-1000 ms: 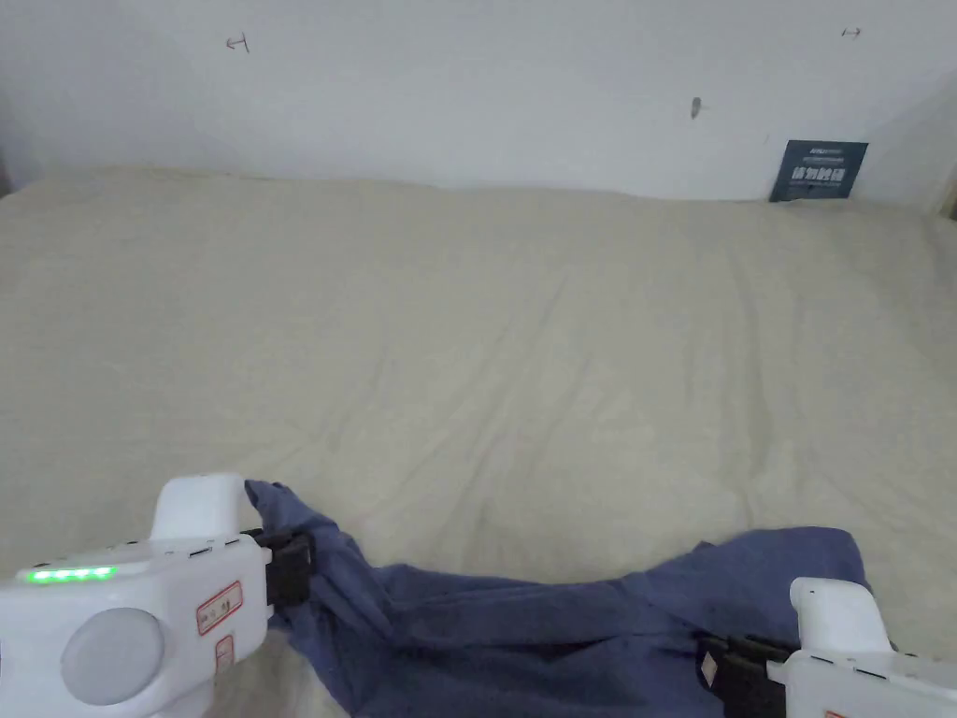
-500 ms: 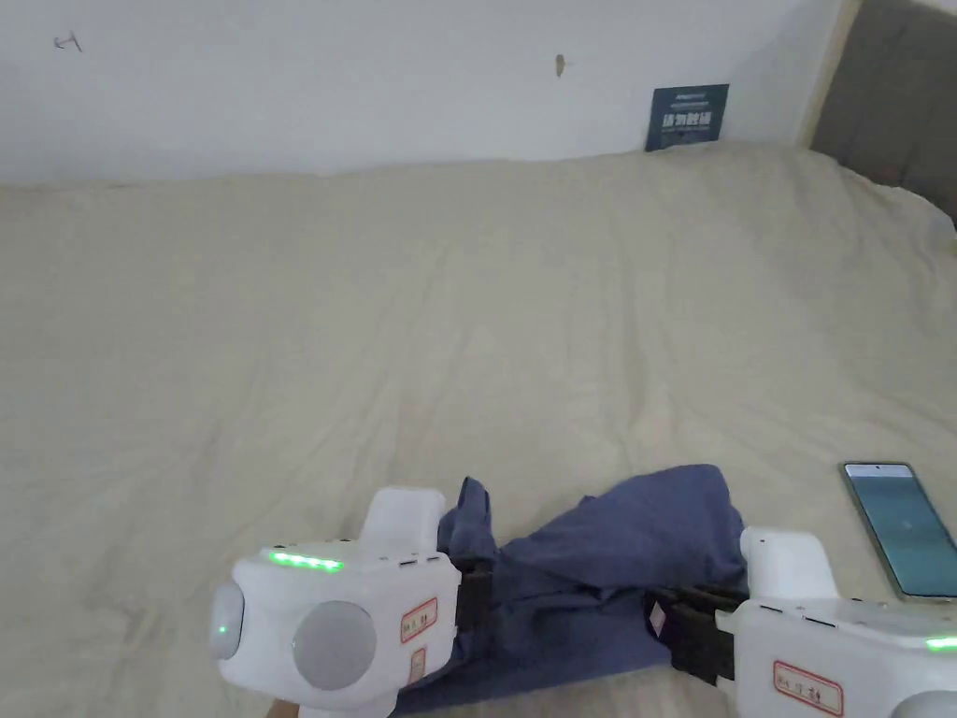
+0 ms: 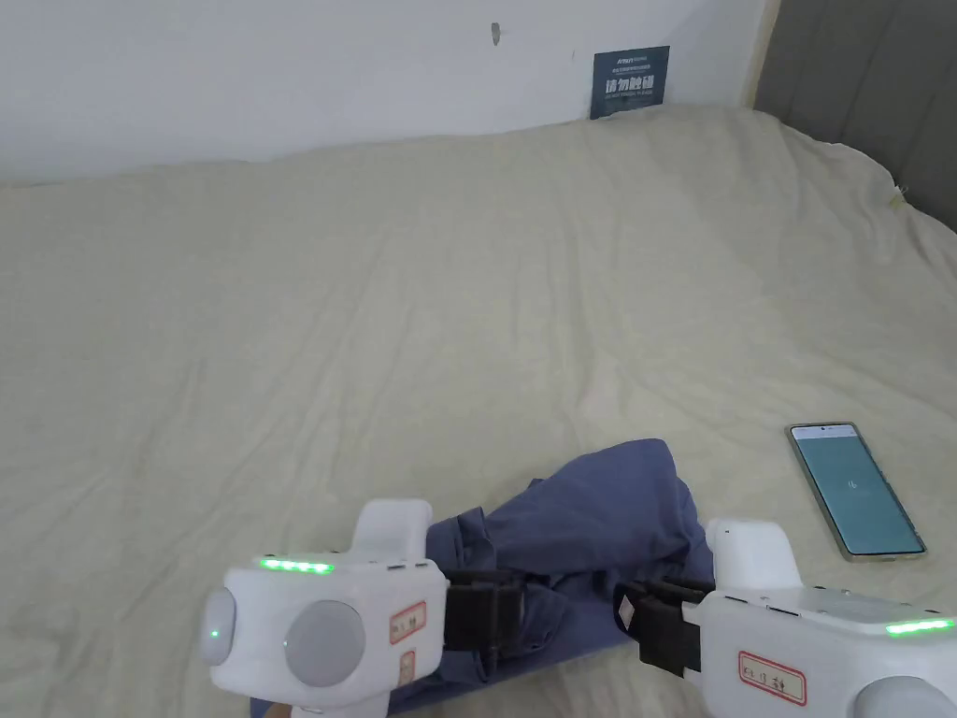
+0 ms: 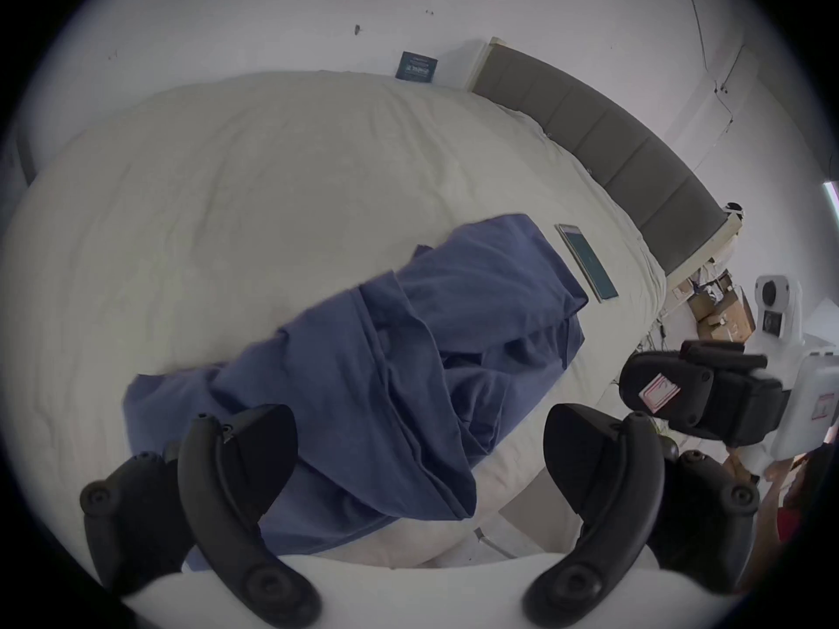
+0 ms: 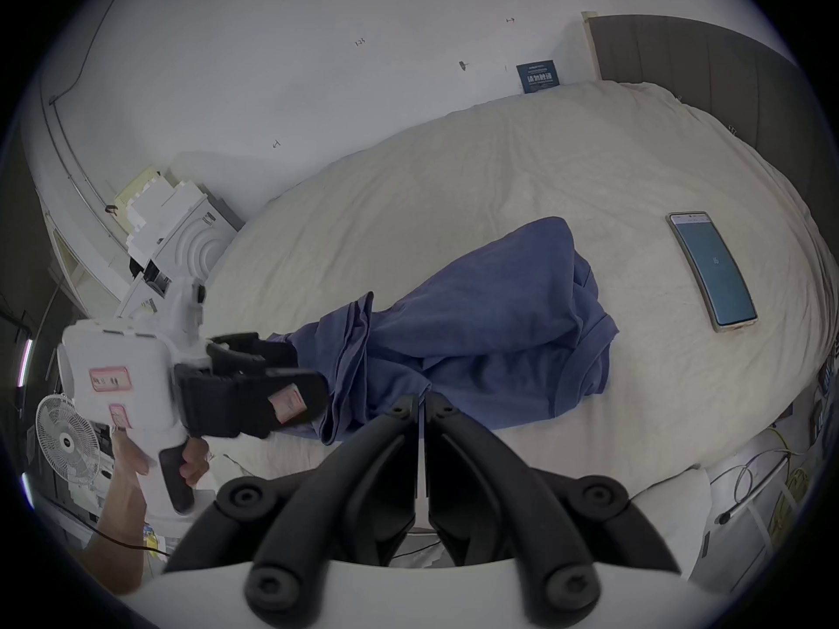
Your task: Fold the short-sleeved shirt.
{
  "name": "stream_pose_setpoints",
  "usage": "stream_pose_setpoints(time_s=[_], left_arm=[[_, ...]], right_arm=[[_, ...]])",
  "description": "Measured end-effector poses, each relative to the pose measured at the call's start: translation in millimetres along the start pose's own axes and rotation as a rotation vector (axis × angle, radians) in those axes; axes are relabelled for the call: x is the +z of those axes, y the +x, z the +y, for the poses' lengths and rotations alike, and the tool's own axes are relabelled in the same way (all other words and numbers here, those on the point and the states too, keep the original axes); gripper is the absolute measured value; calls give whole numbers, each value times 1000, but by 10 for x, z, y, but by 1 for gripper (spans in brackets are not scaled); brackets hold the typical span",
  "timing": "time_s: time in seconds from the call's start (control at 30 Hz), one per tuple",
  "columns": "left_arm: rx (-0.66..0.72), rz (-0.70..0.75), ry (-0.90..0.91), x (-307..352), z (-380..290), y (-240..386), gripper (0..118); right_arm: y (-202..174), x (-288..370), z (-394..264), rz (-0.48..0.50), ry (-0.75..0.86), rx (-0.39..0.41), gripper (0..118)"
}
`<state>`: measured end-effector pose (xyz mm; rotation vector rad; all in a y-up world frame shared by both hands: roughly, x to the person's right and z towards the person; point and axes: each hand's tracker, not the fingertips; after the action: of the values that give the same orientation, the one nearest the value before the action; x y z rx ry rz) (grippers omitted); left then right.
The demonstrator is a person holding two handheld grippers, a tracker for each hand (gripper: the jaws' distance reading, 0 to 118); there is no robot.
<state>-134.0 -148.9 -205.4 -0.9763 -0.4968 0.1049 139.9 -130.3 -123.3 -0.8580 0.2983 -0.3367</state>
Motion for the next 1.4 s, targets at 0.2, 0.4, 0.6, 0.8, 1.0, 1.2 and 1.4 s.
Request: stream_pose_setpoints(time_s=[0.2, 0.4, 0.6, 0.8, 1.0, 1.2, 1.4], left_arm=[[124, 18, 216, 620, 82, -313, 49], [111, 134, 186, 665, -11, -583, 0], [126, 73, 97, 233, -212, -525, 0], [92, 5, 13, -215, -244, -301, 0], [37, 3, -56, -471, -257, -21, 0], [-64, 24, -94, -539, -184, 228, 0], [-9, -69, -77, -557, -52, 348, 0]], right_arm=[[2, 19, -7, 8, 12, -10, 7], [9, 56, -6, 6, 32, -20, 7], [-60, 99, 15, 10, 50, 18, 7], [-40, 94, 34, 57, 53, -3, 7], [40, 148, -2, 60, 60, -19, 7], [148, 191, -34, 45, 65, -43, 7], [186, 209, -55, 54, 70, -68, 7]])
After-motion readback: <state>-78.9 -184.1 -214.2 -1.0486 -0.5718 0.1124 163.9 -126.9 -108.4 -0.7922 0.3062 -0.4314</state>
